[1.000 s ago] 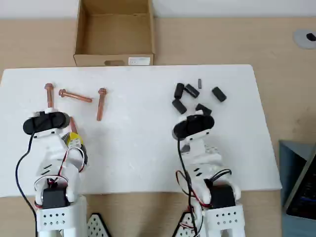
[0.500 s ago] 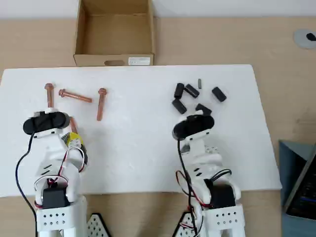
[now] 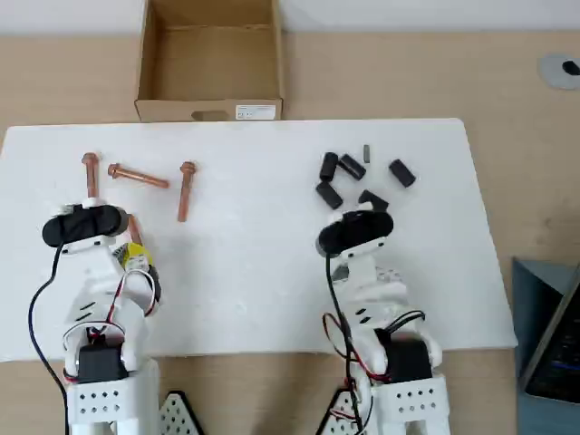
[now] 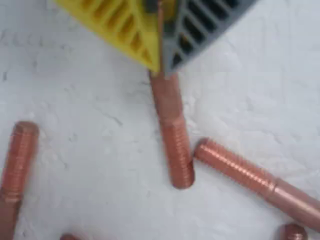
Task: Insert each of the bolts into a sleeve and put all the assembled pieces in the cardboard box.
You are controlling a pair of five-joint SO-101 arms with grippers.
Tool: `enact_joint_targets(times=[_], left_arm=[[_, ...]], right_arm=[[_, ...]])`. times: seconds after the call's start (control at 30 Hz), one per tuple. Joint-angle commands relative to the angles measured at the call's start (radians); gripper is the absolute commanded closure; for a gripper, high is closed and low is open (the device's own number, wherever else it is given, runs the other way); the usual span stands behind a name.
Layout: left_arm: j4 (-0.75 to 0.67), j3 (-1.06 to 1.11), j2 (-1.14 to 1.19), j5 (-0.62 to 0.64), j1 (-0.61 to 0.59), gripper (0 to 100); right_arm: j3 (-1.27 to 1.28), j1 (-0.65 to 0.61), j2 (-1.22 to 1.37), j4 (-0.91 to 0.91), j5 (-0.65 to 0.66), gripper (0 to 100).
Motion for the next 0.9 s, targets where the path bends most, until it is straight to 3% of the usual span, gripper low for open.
enact_joint_targets(times=[0.0, 0.73, 0.87], left_arm=[[-0.015, 0.015, -0.008, -0.008, 0.026, 99], [-0.02, 0.014, -0.008, -0.005, 0.049, 99], [-0.015, 0.011, -0.007, -0.005, 0.046, 99]], right_arm=[[0.001, 0.01, -0.111, -0.021, 0.006, 98.9], [-0.002, 0.01, -0.111, -0.023, 0.002, 98.9], [-0.099, 0.012, -0.111, 0.025, 0.002, 98.9]])
